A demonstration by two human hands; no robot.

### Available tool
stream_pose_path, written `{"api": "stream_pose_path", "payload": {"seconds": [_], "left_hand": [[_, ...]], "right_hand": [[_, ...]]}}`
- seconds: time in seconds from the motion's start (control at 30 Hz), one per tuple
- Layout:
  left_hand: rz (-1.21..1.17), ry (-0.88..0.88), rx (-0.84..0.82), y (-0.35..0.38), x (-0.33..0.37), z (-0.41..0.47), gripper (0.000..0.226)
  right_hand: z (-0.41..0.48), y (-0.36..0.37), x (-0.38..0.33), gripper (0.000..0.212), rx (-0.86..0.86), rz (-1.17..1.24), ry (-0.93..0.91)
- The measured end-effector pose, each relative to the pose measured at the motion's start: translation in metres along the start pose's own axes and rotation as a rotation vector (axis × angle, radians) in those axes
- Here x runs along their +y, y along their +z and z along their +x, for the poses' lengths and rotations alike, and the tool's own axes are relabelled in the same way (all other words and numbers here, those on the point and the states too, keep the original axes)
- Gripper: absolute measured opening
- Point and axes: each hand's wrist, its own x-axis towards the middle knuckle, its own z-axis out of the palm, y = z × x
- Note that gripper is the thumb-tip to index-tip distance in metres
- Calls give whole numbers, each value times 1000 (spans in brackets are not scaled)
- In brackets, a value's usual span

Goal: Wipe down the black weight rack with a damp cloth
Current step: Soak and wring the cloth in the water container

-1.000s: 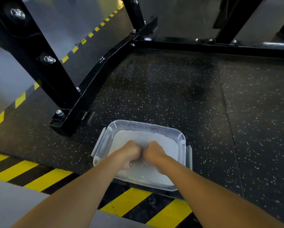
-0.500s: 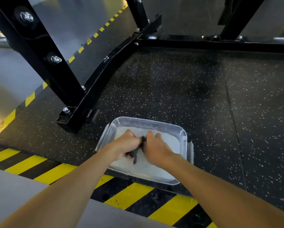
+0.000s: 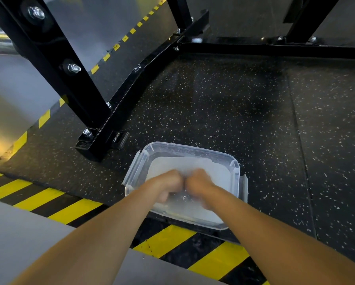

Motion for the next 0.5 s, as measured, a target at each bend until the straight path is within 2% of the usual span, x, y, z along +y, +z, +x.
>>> {"api": "stream_pose_path", "payload": {"seconds": [0.07,0.1,0.2,0.3,0.37,0.4,0.47,0.5], "left_hand": [[-124,-16,-44,0,3,-8,27],[-186,3,-3,0,4,-8,26],[-307,31,-13,-2,12,-13,22],[-259,-7,5,-12,14,-14,22],[-160,13,30,-16,13,-13,14],[-91,41,53,-17,11,-13,20],[127,81,87,-16,7,-8,67],[270,109,108,-12,6,-7,79]], "right_hand": [[-6,-1,-5,19,19,125,27],[-11,-2,-10,17,8,153,19],[-17,-7,-19,19,52,78,-67],[-14,-19,-15,21,154,-336,-247],[-20,-22,-8,30,134,-615,-363],[-25,-22,-6,33,112,-758,-422],[-29,-20,0,46,48,-1043,-482],[-29,-19,3,54,27,-1154,-484]]}}
